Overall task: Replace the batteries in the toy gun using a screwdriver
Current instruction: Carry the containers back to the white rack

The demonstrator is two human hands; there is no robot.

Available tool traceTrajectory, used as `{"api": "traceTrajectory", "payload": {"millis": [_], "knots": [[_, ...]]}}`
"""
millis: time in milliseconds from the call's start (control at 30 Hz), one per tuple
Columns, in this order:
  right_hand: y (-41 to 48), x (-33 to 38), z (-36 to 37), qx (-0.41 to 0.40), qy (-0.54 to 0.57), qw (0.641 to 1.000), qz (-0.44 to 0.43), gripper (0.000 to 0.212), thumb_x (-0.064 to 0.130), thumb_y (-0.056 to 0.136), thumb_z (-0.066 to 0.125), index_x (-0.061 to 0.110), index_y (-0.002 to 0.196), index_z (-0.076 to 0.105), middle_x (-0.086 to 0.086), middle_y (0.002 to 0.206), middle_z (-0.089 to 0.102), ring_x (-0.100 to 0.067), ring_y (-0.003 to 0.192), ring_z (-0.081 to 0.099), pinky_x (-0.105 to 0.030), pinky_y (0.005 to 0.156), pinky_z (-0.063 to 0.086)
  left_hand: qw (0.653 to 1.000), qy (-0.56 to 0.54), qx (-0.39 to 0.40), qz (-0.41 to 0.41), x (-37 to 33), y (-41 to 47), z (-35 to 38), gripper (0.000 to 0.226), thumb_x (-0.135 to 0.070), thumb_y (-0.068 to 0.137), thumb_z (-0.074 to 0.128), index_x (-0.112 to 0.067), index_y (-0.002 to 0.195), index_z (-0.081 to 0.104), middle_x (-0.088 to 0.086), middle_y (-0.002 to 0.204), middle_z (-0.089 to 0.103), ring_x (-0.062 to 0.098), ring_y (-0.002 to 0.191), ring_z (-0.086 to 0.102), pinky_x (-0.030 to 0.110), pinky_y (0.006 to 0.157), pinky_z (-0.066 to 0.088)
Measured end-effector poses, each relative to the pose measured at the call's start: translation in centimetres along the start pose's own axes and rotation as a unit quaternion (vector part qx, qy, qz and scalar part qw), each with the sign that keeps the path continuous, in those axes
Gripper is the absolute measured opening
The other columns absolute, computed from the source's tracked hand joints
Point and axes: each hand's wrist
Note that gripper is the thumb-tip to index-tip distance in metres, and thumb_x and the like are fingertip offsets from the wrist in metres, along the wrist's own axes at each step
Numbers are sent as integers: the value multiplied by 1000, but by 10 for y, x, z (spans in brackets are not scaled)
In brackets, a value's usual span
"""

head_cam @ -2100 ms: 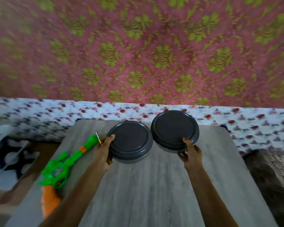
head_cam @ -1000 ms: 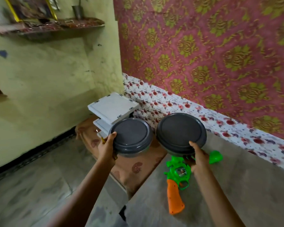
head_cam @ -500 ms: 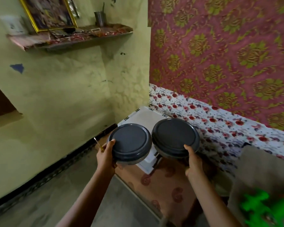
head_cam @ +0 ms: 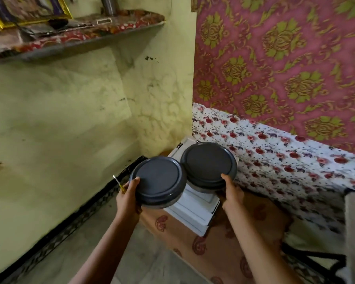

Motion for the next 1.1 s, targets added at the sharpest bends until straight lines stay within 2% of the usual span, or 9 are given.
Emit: {"api": "traceTrajectory", "payload": {"millis": [100, 400, 467, 567, 700, 800, 933, 1033, 1100], "knots": [[18, -7, 16, -11, 11, 1000, 3, 53, 27, 63, 82, 10, 107, 60, -10, 122, 60, -29, 106, 59, -46, 89, 53, 1000, 12, 6, -13, -7, 17, 8, 13, -30, 87, 64, -19, 83, 59, -1, 60, 44, 8, 34, 36, 16, 32, 26], [27, -17, 34, -74, 8, 997, -23, 53, 22, 74, 77, 4, 120, 57, -12, 127, 57, -29, 116, 55, -45, 96, 48, 999, 24, 21, -27, -10, 54, 12, 14, -31, 84, 66, -18, 86, 61, 1, 63, 49, 15, 47, 41, 23, 40, 29], [27, -19, 37, -95, 4, 995, -27, 49, 25, 73, 78, 3, 113, 60, -11, 121, 61, -30, 114, 56, -42, 93, 49, 999, 29, 30, -25, -12, 59, 8, 14, -30, 85, 65, -17, 86, 60, 0, 61, 48, 15, 45, 39, 22, 39, 28], [24, -22, 37, -136, -3, 989, -49, 35, 28, 72, 78, 1, 89, 63, -11, 95, 64, -30, 105, 59, -36, 81, 50, 998, 24, 36, -34, -15, 65, 2, 17, -30, 85, 66, -15, 93, 61, 2, 64, 51, 16, 47, 41, 24, 42, 30], [11, -32, 44, -176, 24, 980, -91, 39, 31, 78, 73, -4, 86, 59, -9, 84, 56, -24, 85, 53, -33, 75, 42, 996, 30, 67, -57, -21, 74, -16, 21, -29, 86, 65, -13, 98, 60, 3, 71, 55, 16, 54, 49, 24, 45, 36], [-11, -60, 44, -213, 43, 966, -141, 26, 22, 85, 62, 17, 64, 49, -5, 80, 55, -21, 82, 50, -33, 76, 42, 992, 23, 96, -75, -17, 81, -33, 23, -26, 86, 65, -13, 105, 62, 5, 82, 62, 19, 70, 59, 25, 54, 46], [-53, -136, 49, -114, -73, 981, -142, 14, 30, 90, 55, 29, 76, 56, 6, 80, 59, -17, 86, 56, -38, 85, 47, 986, 75, 110, -104, 2, 88, -59, 10, -28, 86, 65, -22, 83, 58, -1, 66, 52, 11, 45, 46, 16, 37, 31], [-77, -181, 63, -22, -125, 983, -134, 17, 36, 88, 59, 23, 98, 65, 8, 97, 65, -14, 98, 60, -38, 92, 48, 979, 115, 125, -117, 25, 94, -73, 18, -29, 85, 66, -18, 94, 54, -3, 62, 47, 6, 36, 40, 15, 33, 27], [-82, -200, 68, 44, -134, 985, -103, 28, 33, 87, 61, 24, 114, 58, 14, 104, 61, -6, 99, 58, -24, 84, 49, 973, 131, 135, -131, 42, 96, -77, 24, -28, 86, 66, -15, 102, 53, -2, 60, 47, 4, 32, 38, 14, 32, 27]]}}
Point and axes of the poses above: each hand's wrist, its own y-axis towards the middle knuckle, its own z-axis out of the palm, x = y × z
